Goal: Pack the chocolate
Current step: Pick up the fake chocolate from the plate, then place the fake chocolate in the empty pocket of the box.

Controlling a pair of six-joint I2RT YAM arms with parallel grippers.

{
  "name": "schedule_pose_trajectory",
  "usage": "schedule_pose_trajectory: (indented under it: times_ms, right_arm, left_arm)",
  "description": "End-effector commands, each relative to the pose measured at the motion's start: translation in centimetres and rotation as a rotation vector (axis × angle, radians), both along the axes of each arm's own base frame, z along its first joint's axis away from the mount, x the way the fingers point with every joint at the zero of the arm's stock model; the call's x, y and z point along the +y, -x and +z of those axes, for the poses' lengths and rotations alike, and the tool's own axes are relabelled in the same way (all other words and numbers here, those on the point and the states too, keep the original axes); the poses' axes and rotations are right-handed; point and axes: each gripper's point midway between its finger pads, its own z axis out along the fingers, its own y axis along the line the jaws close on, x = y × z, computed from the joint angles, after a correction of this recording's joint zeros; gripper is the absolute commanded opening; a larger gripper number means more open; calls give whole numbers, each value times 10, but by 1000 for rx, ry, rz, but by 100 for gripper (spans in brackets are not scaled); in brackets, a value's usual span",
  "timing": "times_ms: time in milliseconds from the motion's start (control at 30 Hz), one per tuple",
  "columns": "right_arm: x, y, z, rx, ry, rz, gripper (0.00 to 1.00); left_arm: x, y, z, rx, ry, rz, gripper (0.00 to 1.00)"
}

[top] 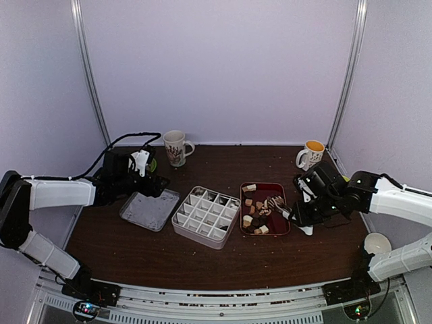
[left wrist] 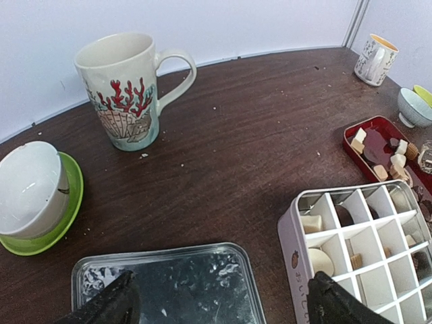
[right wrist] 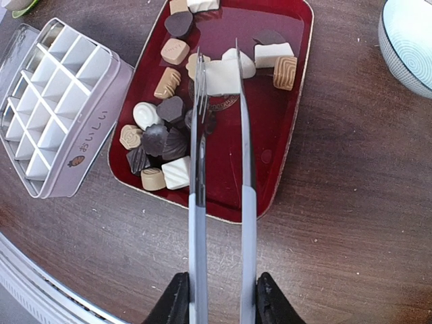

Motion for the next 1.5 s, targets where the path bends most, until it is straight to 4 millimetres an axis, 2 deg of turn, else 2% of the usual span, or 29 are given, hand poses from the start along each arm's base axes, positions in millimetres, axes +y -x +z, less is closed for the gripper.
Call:
schedule_pose_trajectory:
  times_ms: [0, 333, 733, 1167, 1367, 1467]
  right_arm:
    - [7, -6, 13, -43, -48, 9, 26]
    - [-1, -5, 8, -28, -7, -14, 26]
    - [4, -6, 11, -35, -32, -2, 26]
    - [37, 0, 26, -51, -220, 100, 25]
    - [41, 2, 27, -44, -244, 116, 25]
    - [53, 6, 33, -40, -298, 170, 25]
  left_arm:
    - [-3, -2, 16, -52, 10, -10, 88]
    - [-2, -1, 17, -52, 9, -10, 88]
    - [-3, -2, 17, -52, 10, -10, 88]
    - [-3, -2, 16, -49, 9, -12, 88]
    - [-4, -2, 15, -47, 9, -14, 88]
    - [-3, -2, 16, -48, 9, -13, 88]
